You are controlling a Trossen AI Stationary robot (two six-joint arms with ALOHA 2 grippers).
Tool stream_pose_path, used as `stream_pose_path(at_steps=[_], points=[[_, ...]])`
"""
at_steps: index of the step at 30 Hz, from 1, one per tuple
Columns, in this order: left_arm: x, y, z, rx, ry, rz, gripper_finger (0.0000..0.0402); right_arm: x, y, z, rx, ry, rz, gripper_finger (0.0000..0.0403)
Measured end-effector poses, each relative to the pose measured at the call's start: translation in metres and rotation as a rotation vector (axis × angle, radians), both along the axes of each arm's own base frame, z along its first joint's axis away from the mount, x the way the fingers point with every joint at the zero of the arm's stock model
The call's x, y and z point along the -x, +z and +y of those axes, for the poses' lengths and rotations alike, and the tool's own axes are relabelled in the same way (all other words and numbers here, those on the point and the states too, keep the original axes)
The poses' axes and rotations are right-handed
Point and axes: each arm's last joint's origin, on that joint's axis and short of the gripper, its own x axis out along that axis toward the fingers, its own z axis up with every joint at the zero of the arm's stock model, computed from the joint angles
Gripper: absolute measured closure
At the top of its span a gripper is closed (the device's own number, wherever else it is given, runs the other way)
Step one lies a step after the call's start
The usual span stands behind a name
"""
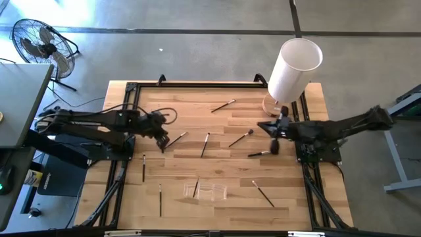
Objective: Put items in baskets/containers
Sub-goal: Put the black blush brush into the transparent organizer
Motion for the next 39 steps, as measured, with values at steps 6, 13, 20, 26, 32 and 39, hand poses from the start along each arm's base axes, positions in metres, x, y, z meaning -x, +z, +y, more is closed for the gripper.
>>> stream_pose_path(at_steps=[6,13,20,26,32,39], points=[[0.008,0.01,0.01,-0.069,-0.049,-0.064,0.0402,-0.063,0.031,0.002,-0.294,-0.374,0.159,0.0402],[0.006,0.01,0.014,-0.077,-0.231,-0.08,0.0401,-0.097,0.012,-0.005,-0.85,-0.851,0.308,0.0402],[0.005,0.01,0.011,-0.096,-0.38,-0.08,0.0401,-0.095,-0.034,0.01,-1.166,-1.139,0.435,0.0387],[0.005,0.01,0.011,-0.125,-0.416,-0.074,0.0401,-0.075,-0.063,0.017,-1.32,-1.3,0.546,0.0338],[0.005,0.01,0.011,-0.146,-0.441,-0.069,0.0401,-0.055,-0.084,0.015,-1.384,-1.455,0.597,0.0294],[0.005,0.01,0.011,-0.159,-0.457,-0.064,0.0401,-0.046,-0.108,0.0,-1.453,-1.537,0.558,0.0285]])
